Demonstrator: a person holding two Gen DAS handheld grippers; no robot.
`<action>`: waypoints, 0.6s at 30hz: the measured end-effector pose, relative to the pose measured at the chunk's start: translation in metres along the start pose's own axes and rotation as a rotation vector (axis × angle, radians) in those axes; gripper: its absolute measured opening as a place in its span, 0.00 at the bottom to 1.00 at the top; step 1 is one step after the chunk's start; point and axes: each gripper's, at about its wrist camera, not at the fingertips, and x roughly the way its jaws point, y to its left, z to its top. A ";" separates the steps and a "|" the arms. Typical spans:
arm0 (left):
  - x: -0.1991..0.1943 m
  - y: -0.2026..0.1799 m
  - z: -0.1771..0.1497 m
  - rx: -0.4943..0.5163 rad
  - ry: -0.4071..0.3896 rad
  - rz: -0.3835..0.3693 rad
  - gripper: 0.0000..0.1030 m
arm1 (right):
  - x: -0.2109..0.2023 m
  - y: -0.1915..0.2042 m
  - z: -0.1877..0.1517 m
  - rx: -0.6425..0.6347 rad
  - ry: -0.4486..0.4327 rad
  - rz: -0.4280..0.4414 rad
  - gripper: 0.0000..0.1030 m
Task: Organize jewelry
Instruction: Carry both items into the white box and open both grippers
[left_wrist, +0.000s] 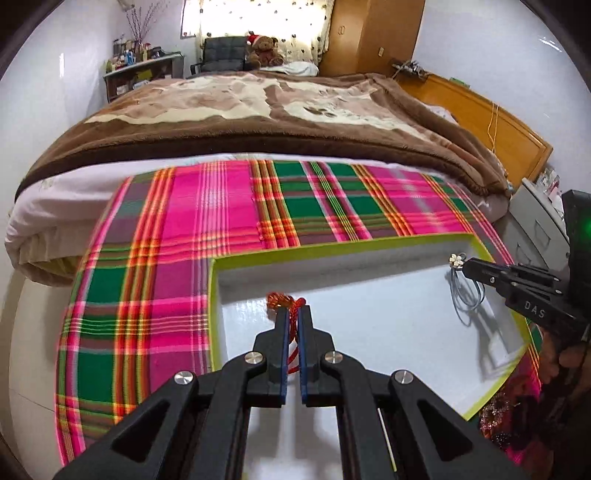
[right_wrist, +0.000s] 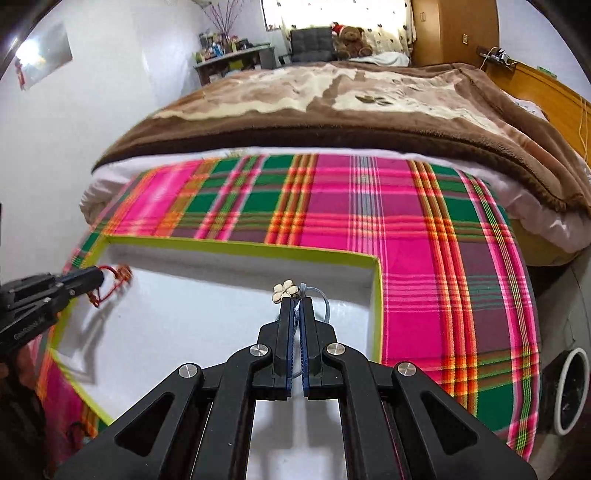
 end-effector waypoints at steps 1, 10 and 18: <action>0.001 0.001 0.000 -0.006 0.003 -0.002 0.04 | 0.002 0.000 0.000 -0.006 0.007 -0.009 0.03; 0.000 0.001 -0.001 -0.024 0.007 0.014 0.21 | 0.004 0.000 0.000 -0.028 0.006 -0.057 0.03; -0.008 0.000 -0.002 -0.037 -0.012 0.025 0.40 | -0.004 0.002 0.002 -0.025 -0.027 -0.062 0.13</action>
